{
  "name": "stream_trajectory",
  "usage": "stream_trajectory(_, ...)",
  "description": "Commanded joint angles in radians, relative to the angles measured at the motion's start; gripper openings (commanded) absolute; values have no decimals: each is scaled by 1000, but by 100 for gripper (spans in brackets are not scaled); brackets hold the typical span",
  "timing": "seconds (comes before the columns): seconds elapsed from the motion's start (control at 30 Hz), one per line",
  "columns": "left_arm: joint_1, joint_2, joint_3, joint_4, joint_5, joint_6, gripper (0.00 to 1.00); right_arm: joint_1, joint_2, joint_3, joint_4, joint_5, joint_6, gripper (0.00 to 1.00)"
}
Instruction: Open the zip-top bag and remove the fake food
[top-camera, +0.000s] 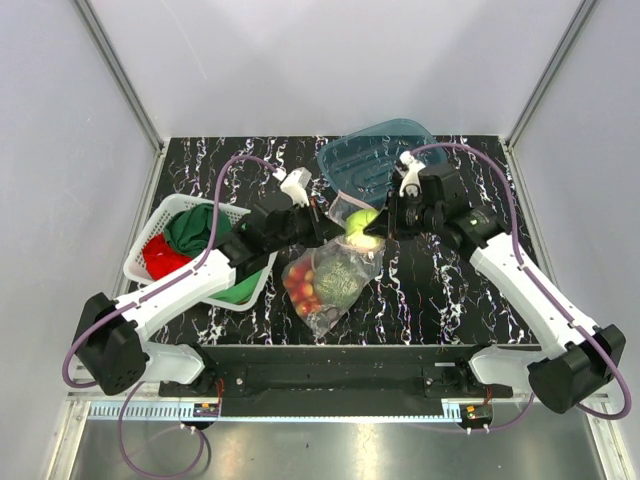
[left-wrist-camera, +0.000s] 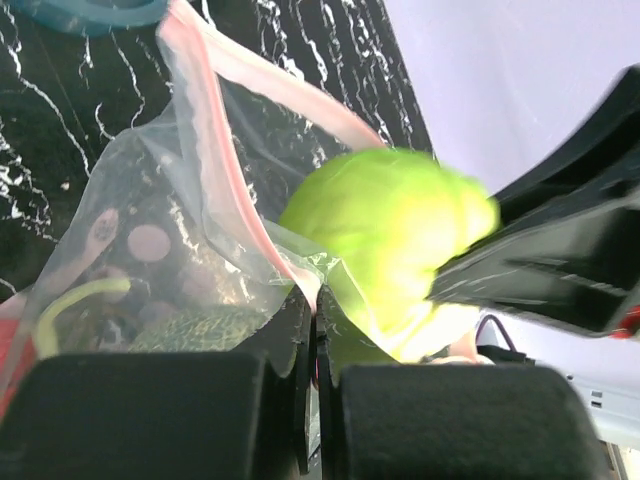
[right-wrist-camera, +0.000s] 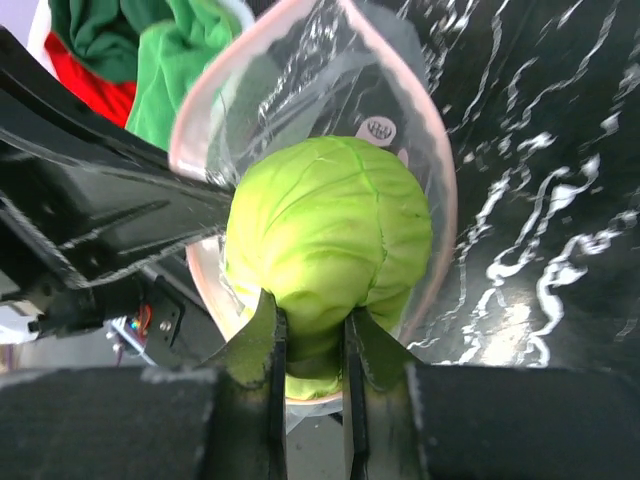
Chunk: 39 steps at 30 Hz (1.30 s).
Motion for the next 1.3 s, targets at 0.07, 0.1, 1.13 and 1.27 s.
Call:
stream_trajectory(0.07,-7,-19,25,-28,41,9,0,0,-1,171,69,64,-39,26)
stream_trajectory(0.1,-8,-20,28,-28,47,11,0,-1,0,168,67,67,-40,35)
stream_trajectory(1.13,-24,-85,41,-53,129,70,0,-334,728,610,301,53,-36,44)
stream_trajectory(1.27,-39,-85,52,-53,136,80,0,-370,867,708,290,-55,44,52)
